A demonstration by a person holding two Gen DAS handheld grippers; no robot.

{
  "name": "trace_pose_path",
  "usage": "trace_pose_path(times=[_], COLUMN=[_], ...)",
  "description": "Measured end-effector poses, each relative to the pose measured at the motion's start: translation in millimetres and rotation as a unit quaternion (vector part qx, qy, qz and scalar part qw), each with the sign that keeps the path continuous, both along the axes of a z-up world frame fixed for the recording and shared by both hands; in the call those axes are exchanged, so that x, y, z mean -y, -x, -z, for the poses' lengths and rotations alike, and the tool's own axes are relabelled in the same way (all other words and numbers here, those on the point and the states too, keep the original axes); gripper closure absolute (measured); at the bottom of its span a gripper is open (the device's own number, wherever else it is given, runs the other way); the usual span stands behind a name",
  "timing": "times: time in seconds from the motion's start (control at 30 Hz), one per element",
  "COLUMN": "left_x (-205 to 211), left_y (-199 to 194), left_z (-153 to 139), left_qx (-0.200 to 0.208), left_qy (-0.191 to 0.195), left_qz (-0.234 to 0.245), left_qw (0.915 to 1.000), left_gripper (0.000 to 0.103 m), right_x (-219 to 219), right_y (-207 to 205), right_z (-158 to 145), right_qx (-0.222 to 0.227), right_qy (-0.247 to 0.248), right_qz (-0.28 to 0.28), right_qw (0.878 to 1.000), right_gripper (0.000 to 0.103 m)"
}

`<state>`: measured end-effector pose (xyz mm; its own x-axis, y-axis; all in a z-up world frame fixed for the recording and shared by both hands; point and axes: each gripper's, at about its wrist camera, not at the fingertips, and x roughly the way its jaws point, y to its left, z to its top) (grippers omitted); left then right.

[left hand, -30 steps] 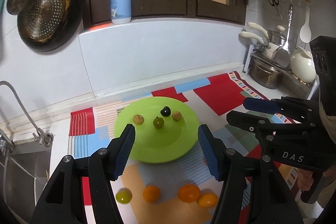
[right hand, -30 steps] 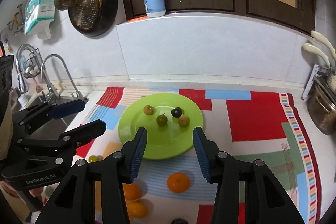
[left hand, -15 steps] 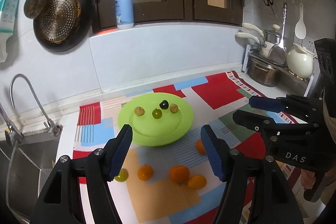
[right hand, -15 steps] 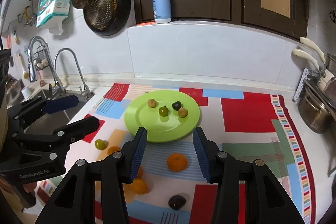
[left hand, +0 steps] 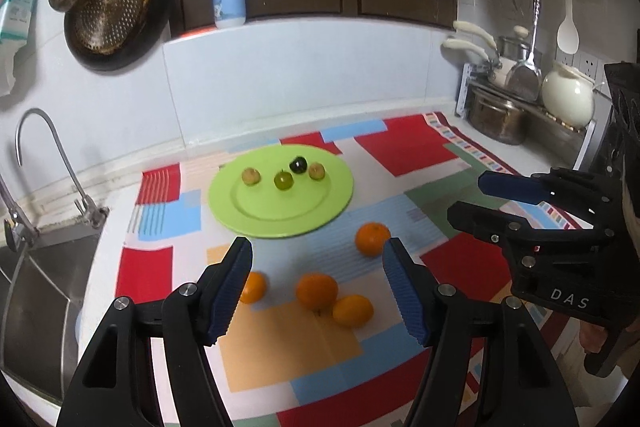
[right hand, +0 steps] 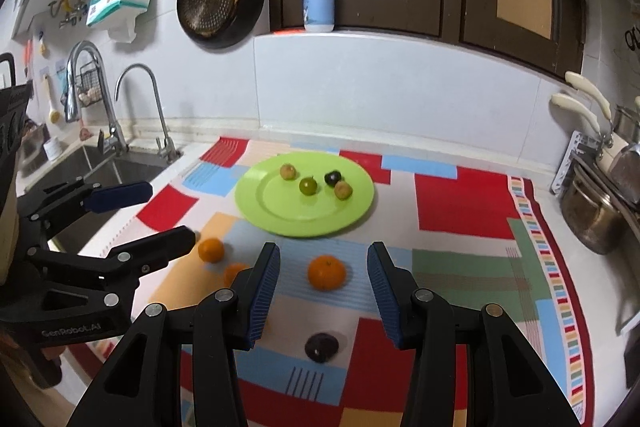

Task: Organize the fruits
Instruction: 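Withdraw both open tools back from the plate, then grasp a large orange with the left tool while the right tool grasps a dark plum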

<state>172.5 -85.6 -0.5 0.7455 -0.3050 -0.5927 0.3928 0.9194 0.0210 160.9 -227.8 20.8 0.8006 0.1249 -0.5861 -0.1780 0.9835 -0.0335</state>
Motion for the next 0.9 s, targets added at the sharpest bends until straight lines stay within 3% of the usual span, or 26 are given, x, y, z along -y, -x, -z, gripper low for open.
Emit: trace_pose_path(times=[0.6, 0.9], left_x=[20.8, 26.8], left_y=[4.4, -6.1], left_z=[59.0, 83.8], left_qx=[-0.054, -0.091], left_qy=[-0.017, -0.020], left_qz=[0.024, 0.025], left_qw=[0.9981, 0.9954], left_gripper=[0.037, 0.047], right_x=[6.1, 10.4], right_y=[2.8, -6.3], right_z=[57.9, 84.9], right_qx=[-0.069, -0.107], right_qy=[0.023, 0.022], right_qz=[-0.026, -0.031], right_qw=[0.997, 0.994], right_gripper=[0.057, 0.057])
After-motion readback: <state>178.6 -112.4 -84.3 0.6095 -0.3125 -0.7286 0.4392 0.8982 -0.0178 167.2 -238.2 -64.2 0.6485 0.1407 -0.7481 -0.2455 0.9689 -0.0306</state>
